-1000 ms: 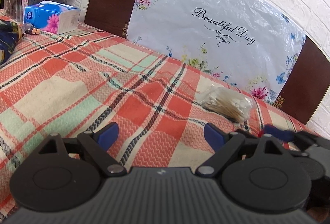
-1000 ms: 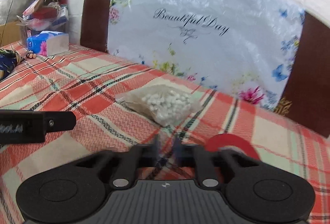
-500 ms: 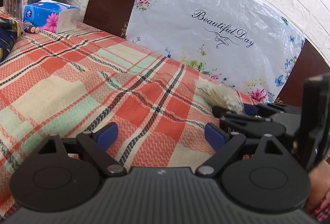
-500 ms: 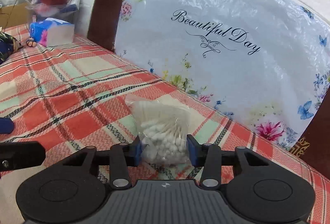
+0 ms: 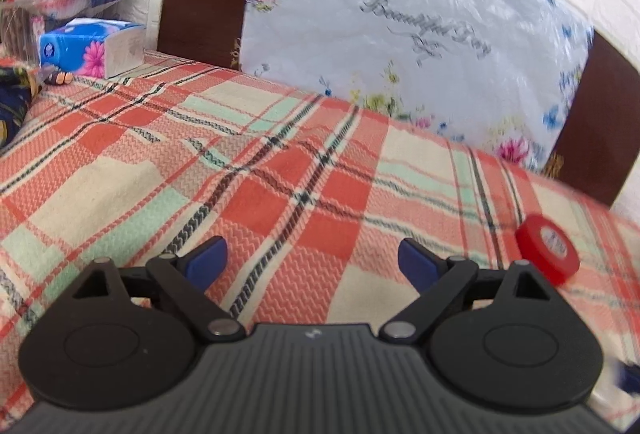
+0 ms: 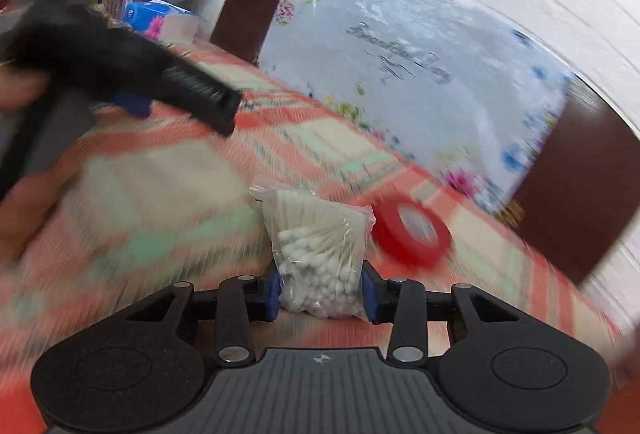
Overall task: Organize objects
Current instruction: 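Lift the swab bag with the right tool while the left tool takes it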
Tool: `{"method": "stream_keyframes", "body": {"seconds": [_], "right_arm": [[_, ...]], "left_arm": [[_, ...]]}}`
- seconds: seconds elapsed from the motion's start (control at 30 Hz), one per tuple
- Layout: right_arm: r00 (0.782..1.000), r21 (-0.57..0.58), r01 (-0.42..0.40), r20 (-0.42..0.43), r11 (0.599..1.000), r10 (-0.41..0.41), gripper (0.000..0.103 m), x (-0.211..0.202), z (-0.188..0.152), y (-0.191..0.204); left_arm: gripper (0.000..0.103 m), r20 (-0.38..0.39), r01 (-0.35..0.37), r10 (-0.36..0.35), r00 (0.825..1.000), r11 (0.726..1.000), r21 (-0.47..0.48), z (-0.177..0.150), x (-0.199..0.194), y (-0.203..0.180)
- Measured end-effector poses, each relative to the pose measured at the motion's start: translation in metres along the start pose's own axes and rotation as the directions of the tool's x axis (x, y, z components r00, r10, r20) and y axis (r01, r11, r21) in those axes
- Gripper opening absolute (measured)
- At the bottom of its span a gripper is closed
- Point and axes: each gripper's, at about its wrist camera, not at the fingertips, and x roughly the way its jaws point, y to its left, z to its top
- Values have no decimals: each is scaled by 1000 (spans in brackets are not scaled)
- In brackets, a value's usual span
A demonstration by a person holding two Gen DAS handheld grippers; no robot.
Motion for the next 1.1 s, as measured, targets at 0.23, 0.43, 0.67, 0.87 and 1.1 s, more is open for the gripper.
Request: {"method": "stream_keyframes", "body": {"seconds": [0.23, 0.43, 0.67, 0.87, 1.1], "right_arm": [[996, 215, 80, -66, 973, -67, 45, -76, -60, -32], [997, 392, 46, -71, 919, -20, 66, -88, -79, -53], [998, 402, -10, -51, 916, 34, 69, -79, -78, -53], [999, 403, -27, -15, 915, 36, 39, -72, -73, -54], [972, 459, 144, 98, 876, -212, 38, -103, -73, -88]], "left_arm": [[94, -149, 217, -228, 962, 972, -85, -23, -46, -42], [92, -279, 434, -437, 855, 898, -74, -41, -83, -95], [84, -397, 434, -413, 819, 900, -41, -59, -82, -121], [50, -433, 479, -442, 786, 877, -25, -50, -80, -147], [50, -346, 640, -569, 745, 756, 134, -4, -104, -231]]}}
